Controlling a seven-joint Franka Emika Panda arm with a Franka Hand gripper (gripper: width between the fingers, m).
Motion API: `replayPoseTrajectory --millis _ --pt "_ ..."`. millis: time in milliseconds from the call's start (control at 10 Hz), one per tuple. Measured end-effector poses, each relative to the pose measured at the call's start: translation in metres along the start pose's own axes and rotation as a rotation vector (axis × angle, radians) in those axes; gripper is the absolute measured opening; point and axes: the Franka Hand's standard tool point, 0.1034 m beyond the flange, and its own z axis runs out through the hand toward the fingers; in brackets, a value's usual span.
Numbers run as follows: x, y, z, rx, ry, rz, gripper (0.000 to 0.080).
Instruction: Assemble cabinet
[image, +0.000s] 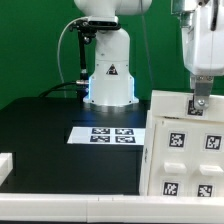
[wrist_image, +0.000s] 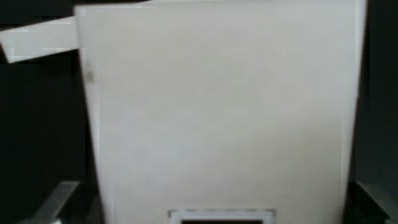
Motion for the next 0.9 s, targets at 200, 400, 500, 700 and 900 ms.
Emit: replayPoseTrajectory --millis 200,400,500,700,900 --pt "-0.001 0.001 0.001 -0.001 0.0 -0.029 0.0739" --pt "-0.001 0.0 -0.006 -0.002 -0.011 -0.275 0.0788" --pt "-0.004 -0.001 -0.014 0.008 -0.022 -0.422 0.0788" --pt "-0.01 0.0 -0.02 0.016 -0.03 -0.693 0.0797" --pt "-0.009 0.0 -0.02 0.017 -0.028 -0.808 0.0797"
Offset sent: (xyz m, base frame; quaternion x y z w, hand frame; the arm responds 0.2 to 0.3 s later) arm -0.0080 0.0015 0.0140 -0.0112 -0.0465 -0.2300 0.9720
